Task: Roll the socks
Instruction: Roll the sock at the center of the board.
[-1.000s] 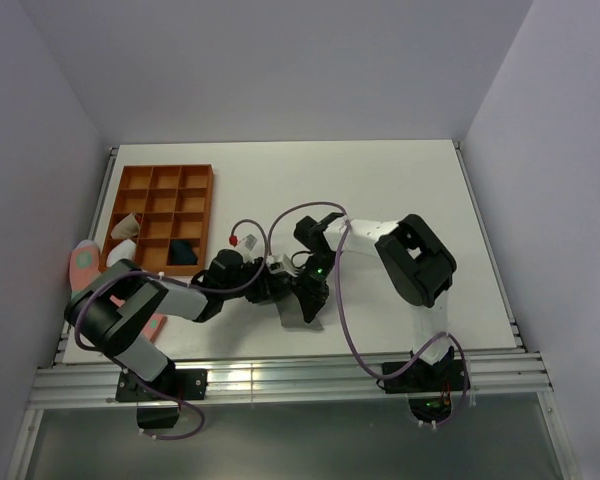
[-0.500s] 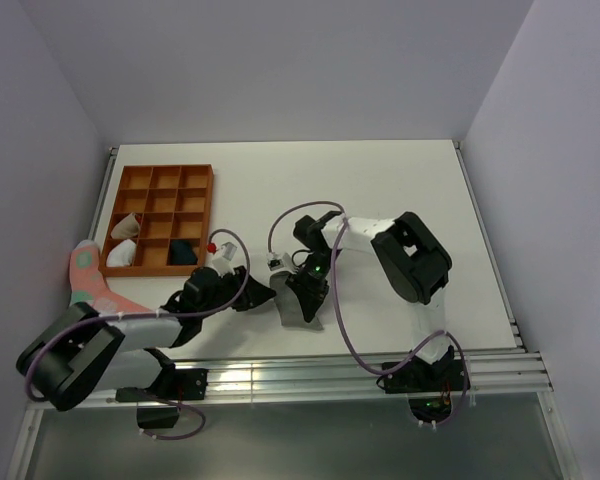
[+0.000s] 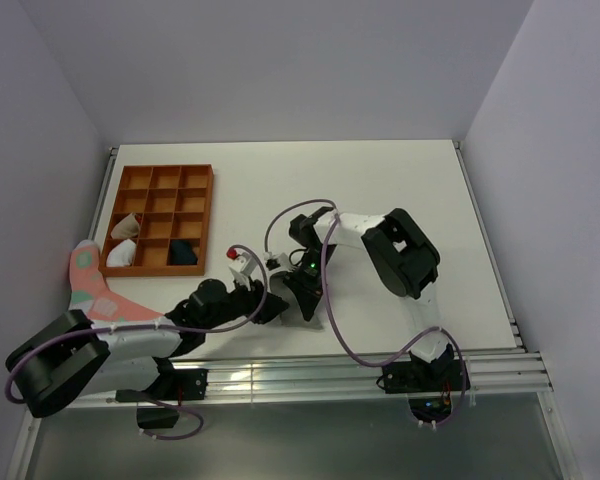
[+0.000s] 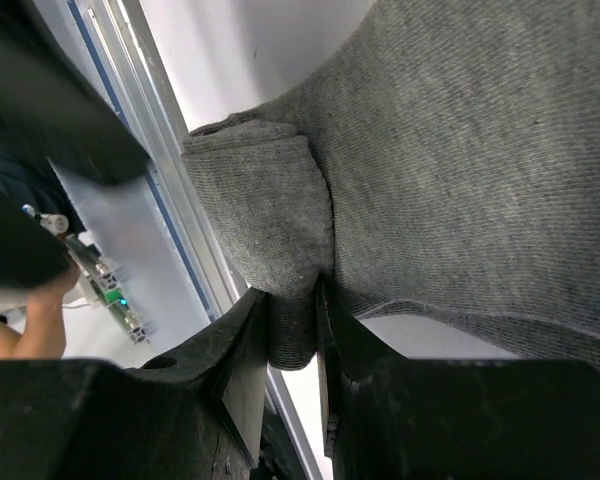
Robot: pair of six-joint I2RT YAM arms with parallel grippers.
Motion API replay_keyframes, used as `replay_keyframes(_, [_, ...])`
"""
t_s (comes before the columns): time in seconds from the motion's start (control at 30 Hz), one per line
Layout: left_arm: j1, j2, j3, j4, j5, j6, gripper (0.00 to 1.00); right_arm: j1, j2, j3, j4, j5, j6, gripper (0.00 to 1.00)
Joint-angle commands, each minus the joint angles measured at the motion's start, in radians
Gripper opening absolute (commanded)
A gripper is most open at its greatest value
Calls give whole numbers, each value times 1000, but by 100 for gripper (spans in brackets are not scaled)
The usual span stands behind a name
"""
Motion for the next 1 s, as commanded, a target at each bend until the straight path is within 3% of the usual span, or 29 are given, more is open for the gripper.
replay_keyframes(0.0, [-33,72,87,7,-24,131,43,-2,60,20,51,193,-40,23])
replay_keyframes(0.27, [-51,198,157,6,-12,180,43,-2,62,43,34,214,-36,24])
replay_keyframes(0.97, [-88,301,134,67,37,147,45,-2,70,63,33,211,-16,25])
